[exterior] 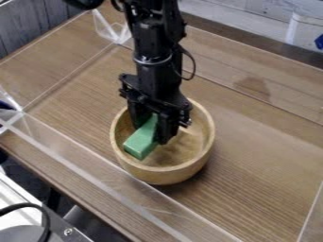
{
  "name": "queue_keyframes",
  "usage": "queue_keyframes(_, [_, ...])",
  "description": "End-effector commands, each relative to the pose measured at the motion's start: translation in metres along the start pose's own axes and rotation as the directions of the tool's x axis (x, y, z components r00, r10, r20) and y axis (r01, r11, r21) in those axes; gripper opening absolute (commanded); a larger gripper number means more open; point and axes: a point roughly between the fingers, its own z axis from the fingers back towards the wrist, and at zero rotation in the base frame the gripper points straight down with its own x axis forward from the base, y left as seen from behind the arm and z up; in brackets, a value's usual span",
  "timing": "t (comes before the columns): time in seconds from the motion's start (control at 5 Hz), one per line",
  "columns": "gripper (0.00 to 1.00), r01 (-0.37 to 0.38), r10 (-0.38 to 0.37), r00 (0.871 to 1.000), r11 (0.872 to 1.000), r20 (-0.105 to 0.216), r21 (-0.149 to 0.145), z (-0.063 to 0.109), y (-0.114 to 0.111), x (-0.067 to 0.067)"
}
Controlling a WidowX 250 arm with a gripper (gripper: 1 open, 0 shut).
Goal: Put the green block in the brown bowl
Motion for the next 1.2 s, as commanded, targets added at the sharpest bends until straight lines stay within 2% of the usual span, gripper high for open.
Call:
queue_keyframes(0.0, [0.0,0.01,-0.01,0.999,1.0,0.034,0.003,0.007,-0.001,0.007])
queue_keyframes(0.4, [0.0,0.012,-0.012,1.0,1.0,0.027,-0.005,0.006,-0.003,0.008])
queue_keyframes(0.6, [1.0,0.012,-0.012,1.0,1.0,0.025,-0.007,0.009,-0.004,0.008])
queue_keyframes(0.8, [1.0,0.008,-0.008,0.999,1.0,0.047,-0.015,0.025,-0.004,0.008])
queue_keyframes(1.0, [1.0,-0.001,0.002,0.996,1.0,0.094,-0.016,0.054,-0.004,0.009])
